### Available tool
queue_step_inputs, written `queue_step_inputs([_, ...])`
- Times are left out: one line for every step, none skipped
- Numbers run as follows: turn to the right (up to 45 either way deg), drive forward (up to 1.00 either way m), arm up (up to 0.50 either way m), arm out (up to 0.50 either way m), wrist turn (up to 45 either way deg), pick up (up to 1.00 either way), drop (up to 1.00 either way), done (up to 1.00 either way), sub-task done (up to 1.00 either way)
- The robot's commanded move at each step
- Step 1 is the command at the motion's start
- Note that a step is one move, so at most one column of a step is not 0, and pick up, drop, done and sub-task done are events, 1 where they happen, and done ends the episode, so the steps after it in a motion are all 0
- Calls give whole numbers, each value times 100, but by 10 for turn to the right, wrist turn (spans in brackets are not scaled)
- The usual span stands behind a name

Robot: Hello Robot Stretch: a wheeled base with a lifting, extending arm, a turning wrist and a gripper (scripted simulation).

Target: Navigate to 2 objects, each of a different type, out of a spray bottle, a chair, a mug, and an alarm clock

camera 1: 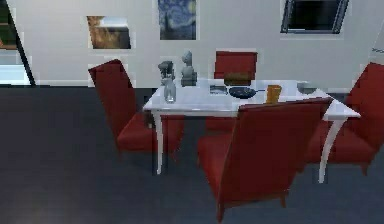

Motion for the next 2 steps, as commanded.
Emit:
queue_step_inputs([0, 30, 0, 0, 0, 0, 0, 0, 0])
queue_step_inputs([180, 0, 0, 0, 0, 0, 0, 0, 0])
